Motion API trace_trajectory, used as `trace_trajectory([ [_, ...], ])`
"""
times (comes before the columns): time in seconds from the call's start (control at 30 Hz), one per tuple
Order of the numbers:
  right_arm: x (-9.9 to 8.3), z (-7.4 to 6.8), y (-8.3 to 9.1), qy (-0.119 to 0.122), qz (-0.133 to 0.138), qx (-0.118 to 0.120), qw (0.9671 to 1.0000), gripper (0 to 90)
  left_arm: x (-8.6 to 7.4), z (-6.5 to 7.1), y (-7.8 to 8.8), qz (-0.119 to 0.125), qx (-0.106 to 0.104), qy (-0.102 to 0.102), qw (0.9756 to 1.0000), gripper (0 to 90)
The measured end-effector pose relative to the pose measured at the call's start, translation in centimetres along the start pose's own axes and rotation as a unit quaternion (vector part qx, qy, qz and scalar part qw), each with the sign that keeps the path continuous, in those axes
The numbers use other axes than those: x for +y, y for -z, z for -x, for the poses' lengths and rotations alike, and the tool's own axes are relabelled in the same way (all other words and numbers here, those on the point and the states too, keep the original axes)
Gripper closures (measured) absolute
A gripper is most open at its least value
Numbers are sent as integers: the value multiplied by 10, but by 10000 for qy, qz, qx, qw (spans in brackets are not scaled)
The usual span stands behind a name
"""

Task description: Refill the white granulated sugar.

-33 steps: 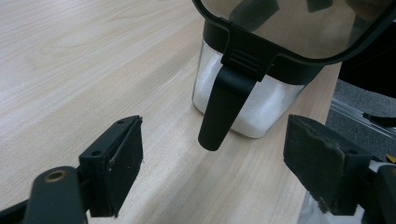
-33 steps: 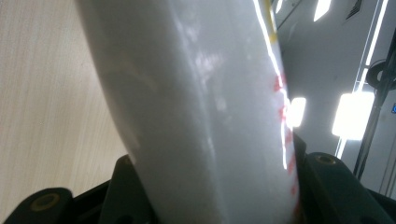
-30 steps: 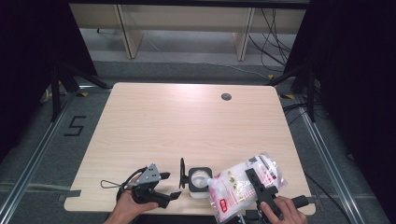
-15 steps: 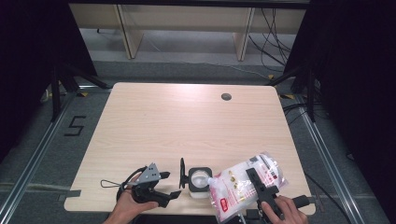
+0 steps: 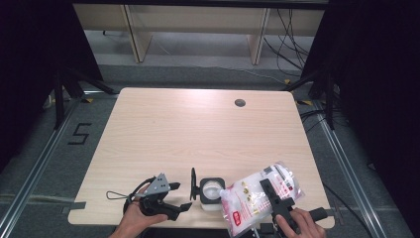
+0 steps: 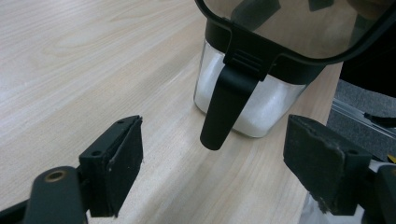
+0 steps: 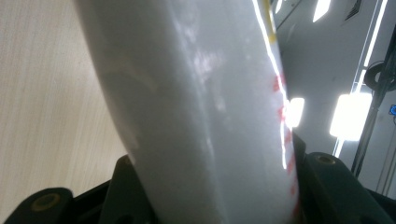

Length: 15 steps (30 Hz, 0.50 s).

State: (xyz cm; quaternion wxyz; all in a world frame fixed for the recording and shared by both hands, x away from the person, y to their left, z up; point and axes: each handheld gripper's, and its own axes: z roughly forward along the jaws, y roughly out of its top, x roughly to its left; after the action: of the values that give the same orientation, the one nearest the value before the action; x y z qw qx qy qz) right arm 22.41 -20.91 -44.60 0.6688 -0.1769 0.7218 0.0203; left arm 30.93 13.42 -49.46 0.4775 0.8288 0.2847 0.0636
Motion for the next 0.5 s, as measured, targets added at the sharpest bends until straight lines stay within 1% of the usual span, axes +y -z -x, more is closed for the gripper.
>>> trace_trajectory([
  [0.07,0,0,0,11,-19,-5,10000,547,-1,1,0,-1,8,30,10000,196],
  [0.17,0,0,0,13,-4,12,10000,547,0,0,0,24,1,2,10000,196],
  [0.2,0,0,0,6,-12,5,10000,548,0,1,0,18,-5,33,10000,196],
  [0.3,0,0,0,20,-6,9,10000,547,-1,1,-1,40,-2,21,10000,196],
  [0.37,0,0,0,16,-4,1,10000,548,-1,1,-1,70,-8,89,9999,196],
  [0.4,0,0,0,24,-14,8,10000,548,0,1,-1,56,-10,70,10000,196],
  [0.43,0,1,1,35,-52,65,10000,548,0,1,-1,46,-10,26,10000,196],
  [0.47,0,0,0,21,1,11,10000,548,0,0,-1,41,-19,-40,10000,197],
  [0.5,-1,-3,1,-177,-78,70,9998,548,0,0,-2,42,-28,-103,9999,196],
])
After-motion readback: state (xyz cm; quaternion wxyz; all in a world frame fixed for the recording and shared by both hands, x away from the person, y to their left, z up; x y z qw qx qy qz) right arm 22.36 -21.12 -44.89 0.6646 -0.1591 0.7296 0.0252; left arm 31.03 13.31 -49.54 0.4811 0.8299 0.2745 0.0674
